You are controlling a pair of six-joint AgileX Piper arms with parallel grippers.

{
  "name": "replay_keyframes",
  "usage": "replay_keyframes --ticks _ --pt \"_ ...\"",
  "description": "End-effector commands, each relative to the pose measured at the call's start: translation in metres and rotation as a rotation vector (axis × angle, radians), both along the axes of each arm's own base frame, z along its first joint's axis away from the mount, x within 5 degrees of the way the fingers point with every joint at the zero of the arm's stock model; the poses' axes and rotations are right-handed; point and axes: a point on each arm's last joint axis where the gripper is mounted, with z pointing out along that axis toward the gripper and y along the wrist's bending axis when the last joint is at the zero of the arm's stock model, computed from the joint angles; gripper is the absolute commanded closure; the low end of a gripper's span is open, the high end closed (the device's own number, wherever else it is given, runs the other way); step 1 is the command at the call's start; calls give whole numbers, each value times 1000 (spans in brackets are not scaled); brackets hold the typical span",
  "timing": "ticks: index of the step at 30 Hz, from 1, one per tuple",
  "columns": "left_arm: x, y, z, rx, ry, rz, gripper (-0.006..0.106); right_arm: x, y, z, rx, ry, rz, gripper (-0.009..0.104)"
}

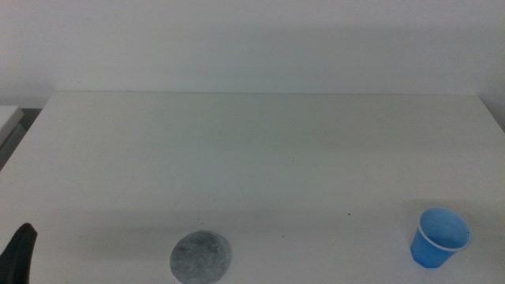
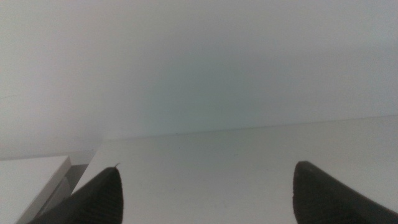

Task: Place an empty cup on a cup mat.

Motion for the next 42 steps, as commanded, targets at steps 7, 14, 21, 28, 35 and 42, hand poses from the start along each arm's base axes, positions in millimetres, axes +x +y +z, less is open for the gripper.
replay_keyframes --ticks 7,14,21,28,35,42 --pt "0 0 1 -11 -15 -2 7 -15 -1 44 18 137 -17 2" --pt "0 0 1 -11 -15 -2 7 1 -1 117 30 196 -23 2" --pt "0 0 1 -11 -15 -2 7 34 0 155 67 559 -17 2" --pt "0 0 1 -11 -15 -2 7 84 11 147 130 917 57 2" --pt "0 0 1 -11 -15 -2 7 129 18 109 134 1180 68 2" --pt "0 0 1 -11 -15 -2 7 158 19 71 132 1287 28 2"
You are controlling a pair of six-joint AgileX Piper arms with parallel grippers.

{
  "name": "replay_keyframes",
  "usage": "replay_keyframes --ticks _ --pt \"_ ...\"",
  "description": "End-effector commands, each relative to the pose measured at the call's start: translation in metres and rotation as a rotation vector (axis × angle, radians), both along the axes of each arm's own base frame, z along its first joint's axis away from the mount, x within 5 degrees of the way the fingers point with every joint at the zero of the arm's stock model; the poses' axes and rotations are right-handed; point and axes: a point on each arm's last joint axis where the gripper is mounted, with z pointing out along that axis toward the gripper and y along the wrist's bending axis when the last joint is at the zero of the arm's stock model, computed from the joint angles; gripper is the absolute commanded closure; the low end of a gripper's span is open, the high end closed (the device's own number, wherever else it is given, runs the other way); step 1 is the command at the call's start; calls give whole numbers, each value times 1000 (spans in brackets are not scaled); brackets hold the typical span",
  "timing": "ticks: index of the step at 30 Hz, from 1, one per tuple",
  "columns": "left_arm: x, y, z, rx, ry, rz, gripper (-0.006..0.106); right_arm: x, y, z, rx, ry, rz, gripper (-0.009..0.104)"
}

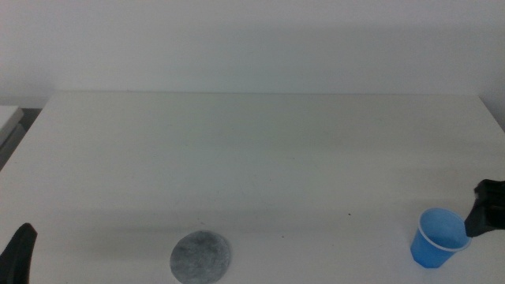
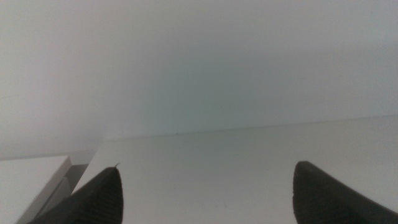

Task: Place an empty cup on a cup mat.

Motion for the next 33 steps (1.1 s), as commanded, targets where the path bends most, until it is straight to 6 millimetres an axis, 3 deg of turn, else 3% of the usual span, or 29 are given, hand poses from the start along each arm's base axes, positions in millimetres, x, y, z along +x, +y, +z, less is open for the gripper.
replay_keyframes --ticks 1,12,15,18,21,24,28,33 --pt "0 0 1 -11 -15 -2 7 9 -2 -12 -29 -12 -19 2" --pt "0 0 1 -11 -15 -2 7 54 -3 -70 -57 48 -70 2" --pt "0 0 1 -11 -15 -2 7 60 -3 -82 -60 73 -74 9" --pt "0 0 1 -11 -15 -2 7 63 -3 -89 -59 76 -73 43" --pt "0 0 1 -11 -15 -2 7 64 0 -89 -70 62 -55 98" --pt "0 0 1 -11 -15 -2 7 65 10 -80 -80 51 -14 97" --pt "0 0 1 -11 -15 -2 7 71 48 -52 -93 20 74 97" --pt "0 0 1 -11 -15 -2 7 80 126 -24 -49 -86 240 97"
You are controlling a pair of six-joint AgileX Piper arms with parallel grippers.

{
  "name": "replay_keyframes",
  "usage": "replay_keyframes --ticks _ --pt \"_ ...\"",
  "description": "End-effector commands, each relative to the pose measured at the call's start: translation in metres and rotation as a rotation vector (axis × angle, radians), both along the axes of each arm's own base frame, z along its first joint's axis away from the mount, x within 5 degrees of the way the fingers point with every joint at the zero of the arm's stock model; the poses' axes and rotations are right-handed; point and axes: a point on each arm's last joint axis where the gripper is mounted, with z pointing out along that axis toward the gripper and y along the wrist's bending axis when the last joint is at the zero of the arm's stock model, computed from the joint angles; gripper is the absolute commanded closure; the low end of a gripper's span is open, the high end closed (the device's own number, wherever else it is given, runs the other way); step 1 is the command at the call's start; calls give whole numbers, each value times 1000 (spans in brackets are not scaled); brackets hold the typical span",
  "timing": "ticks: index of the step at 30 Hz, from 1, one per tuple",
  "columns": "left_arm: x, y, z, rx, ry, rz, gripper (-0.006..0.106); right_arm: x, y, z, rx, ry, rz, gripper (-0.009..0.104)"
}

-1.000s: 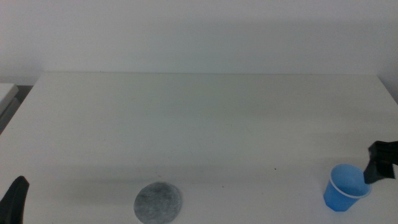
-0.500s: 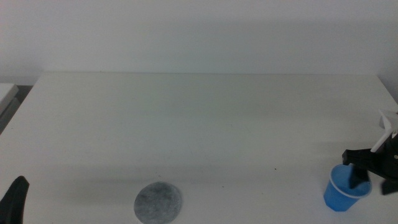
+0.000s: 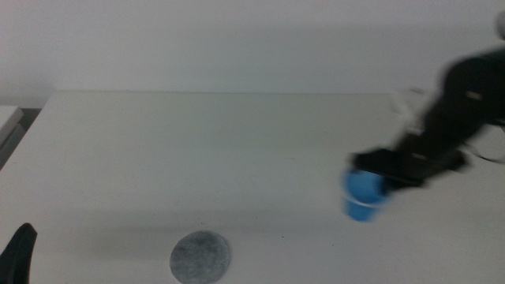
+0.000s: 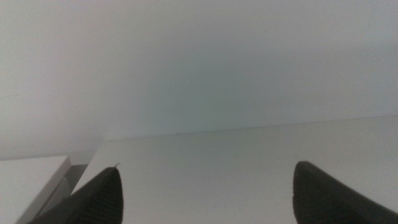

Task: Place an empty cup on a cup mat.

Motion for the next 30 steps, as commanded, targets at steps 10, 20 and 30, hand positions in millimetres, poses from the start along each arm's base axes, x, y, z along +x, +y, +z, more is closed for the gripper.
replay_keyframes --ticks 10,20,30 --pt "0 0 1 -11 -15 -2 7 0 170 -1 5 2 367 97" --pt "0 0 1 -11 -15 -2 7 -24 222 -25 25 -22 488 97" --pt "0 0 1 -11 -15 -2 7 -29 232 -39 18 -22 510 97"
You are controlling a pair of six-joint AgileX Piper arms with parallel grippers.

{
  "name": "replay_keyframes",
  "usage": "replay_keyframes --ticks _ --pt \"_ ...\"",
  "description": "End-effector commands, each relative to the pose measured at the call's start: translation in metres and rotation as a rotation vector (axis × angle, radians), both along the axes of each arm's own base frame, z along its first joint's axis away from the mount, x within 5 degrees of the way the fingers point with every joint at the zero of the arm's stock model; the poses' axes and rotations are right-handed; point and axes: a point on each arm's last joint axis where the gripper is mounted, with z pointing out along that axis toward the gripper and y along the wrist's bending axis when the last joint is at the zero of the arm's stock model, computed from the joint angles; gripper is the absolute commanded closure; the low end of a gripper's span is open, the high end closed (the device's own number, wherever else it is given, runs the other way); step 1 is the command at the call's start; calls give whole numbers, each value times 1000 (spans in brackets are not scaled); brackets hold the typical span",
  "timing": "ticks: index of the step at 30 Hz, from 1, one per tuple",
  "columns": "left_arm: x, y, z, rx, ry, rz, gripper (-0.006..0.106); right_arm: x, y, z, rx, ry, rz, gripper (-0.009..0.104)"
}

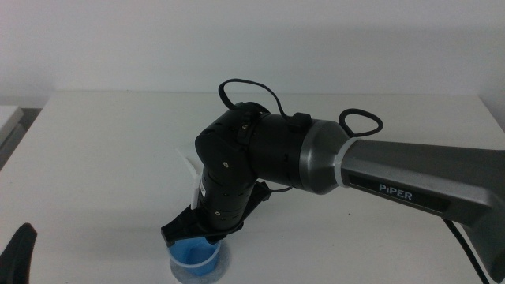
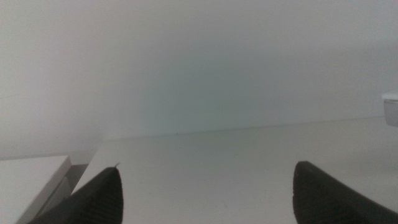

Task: Place an empty cup on a cup mat.

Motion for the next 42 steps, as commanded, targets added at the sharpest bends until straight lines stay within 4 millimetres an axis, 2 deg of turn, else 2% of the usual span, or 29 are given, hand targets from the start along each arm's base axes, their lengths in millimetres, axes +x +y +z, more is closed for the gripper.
replay_keyframes --ticks 1,2,5,9,11,15,20,23,26,29,33,37,42 --pt "0 0 1 -11 -15 -2 7 -1 2 4 5 -21 10 97" --pt "0 0 1 -11 -15 -2 7 -1 2 4 5 -21 10 97" --pt "0 0 1 -11 -15 -2 7 0 -1 15 20 -53 13 82" --pt "0 0 1 -11 -15 -2 7 -7 -17 47 107 -149 -6 52" --pt "0 0 1 -11 -15 -2 7 -11 -40 65 143 -208 -22 34" --pt "0 0 1 -11 -15 -2 7 -22 -103 94 212 -288 -108 13" --pt "0 0 1 -11 -15 -2 7 -48 -204 109 283 -438 -303 12" --pt "0 0 1 -11 -15 -2 7 -69 -261 105 319 -548 -429 12" --pt "0 0 1 -11 -15 -2 7 -98 -304 102 342 -695 -487 12" --pt "0 0 1 -11 -15 -2 7 -125 -330 95 326 -854 -493 9" --pt "0 0 1 -11 -15 -2 7 -155 -350 83 271 -999 -552 2" --pt "0 0 1 -11 -15 -2 7 -174 -356 72 265 -1141 -571 2" --pt "0 0 1 -11 -15 -2 7 -185 -356 48 333 -1269 -573 2"
